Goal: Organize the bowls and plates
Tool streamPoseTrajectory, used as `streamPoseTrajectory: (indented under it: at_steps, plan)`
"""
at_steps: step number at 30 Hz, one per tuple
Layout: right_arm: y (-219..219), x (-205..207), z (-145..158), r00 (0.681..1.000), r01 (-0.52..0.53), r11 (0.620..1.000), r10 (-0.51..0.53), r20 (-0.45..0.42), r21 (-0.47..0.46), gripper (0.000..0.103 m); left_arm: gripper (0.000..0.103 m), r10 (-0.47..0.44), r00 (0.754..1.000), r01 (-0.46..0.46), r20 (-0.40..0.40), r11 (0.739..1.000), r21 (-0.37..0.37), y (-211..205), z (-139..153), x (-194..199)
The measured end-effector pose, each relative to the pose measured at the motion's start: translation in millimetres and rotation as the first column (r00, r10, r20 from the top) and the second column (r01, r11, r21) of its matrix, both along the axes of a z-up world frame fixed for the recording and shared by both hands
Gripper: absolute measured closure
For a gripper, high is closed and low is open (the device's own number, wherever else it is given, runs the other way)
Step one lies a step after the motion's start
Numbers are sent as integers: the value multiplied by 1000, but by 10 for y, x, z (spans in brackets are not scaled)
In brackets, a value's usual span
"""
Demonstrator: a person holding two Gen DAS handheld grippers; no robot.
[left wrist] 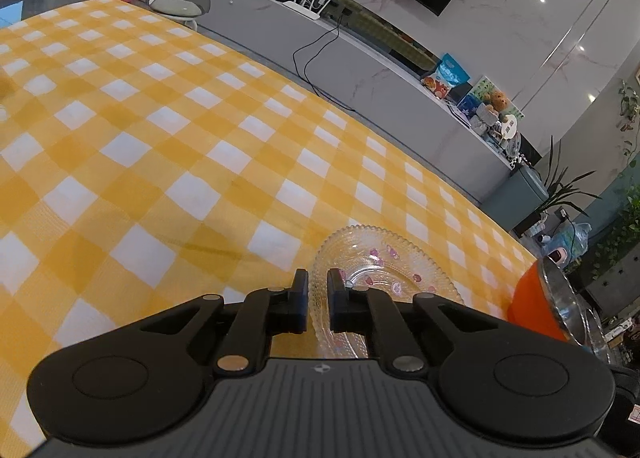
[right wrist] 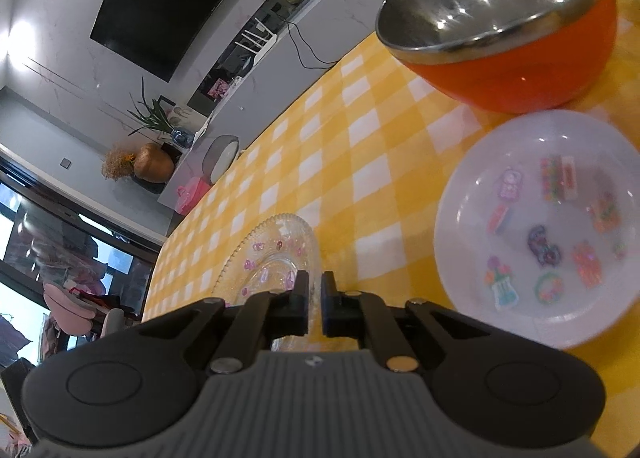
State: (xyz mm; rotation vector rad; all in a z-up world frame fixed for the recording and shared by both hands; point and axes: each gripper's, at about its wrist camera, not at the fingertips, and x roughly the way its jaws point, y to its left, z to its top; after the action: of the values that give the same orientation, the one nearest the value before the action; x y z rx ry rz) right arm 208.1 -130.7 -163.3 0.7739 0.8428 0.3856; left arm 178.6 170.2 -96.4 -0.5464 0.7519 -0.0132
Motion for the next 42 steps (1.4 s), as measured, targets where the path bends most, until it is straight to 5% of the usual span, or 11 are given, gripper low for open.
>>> streamPoseTrajectory:
  at_steps: [24,42]
  plan:
    - [-382,-1224,349,994,-12,1000,10,-112,-14,97,95,-19,999,19,-32,1000,-11,-310,566,-1005]
    - [-684,-2080,438,993,-38,998,33,-115,-47,98,95,-24,993,27,-118,999,20,-573,510,-1631]
